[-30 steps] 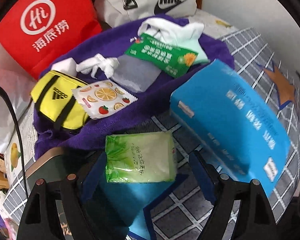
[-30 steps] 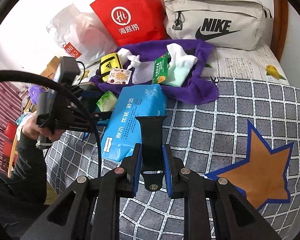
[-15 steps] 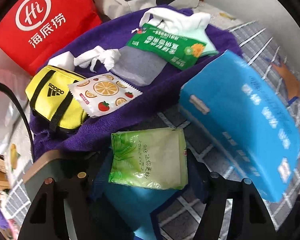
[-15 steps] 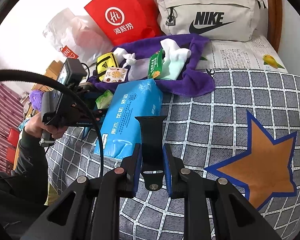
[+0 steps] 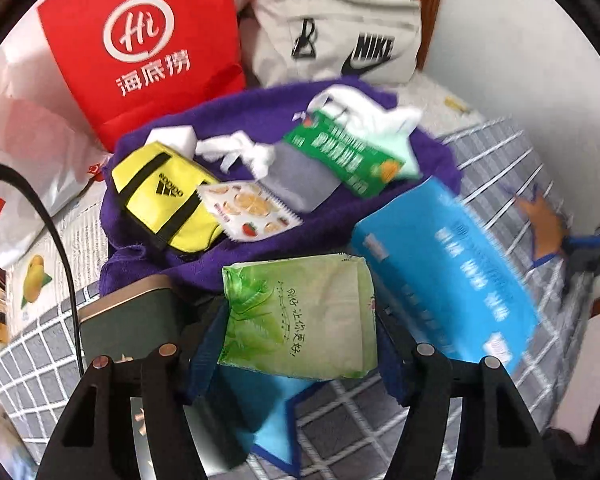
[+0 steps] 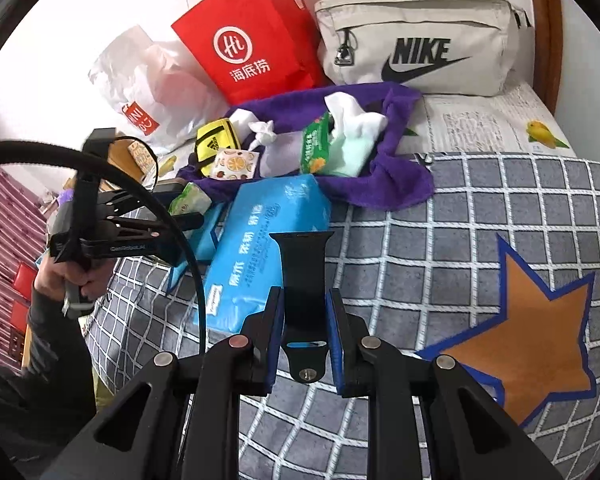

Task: Organize soft objects
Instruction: 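Carry the light green tissue pack over the purple towel with the left tool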

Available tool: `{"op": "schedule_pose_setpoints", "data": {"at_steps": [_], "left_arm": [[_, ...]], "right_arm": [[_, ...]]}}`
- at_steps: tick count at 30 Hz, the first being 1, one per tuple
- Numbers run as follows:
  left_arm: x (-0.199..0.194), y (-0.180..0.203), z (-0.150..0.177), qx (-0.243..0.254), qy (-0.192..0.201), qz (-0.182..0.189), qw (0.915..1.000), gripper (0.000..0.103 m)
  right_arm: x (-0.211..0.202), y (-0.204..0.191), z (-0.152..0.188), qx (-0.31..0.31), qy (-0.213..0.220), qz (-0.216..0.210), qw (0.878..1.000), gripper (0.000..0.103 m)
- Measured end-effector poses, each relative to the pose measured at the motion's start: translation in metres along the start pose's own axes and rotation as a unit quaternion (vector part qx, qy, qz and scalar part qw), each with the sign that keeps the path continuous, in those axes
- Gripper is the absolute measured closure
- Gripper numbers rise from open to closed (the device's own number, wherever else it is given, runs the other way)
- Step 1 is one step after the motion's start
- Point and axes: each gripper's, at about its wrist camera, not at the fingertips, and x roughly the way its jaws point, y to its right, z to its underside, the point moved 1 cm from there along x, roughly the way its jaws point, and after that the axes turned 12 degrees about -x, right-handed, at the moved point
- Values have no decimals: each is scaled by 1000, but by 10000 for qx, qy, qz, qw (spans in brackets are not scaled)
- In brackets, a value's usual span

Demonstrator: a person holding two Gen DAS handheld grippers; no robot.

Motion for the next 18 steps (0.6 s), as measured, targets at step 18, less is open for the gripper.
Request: {"op": "schedule_pose_setpoints", "data": {"at_steps": [18], "left_arm": [[-69,-16,17,-728,909,272,9928,38]], "right_arm": [[8,-47,-28,-399,224,-425,9980,82]]}}
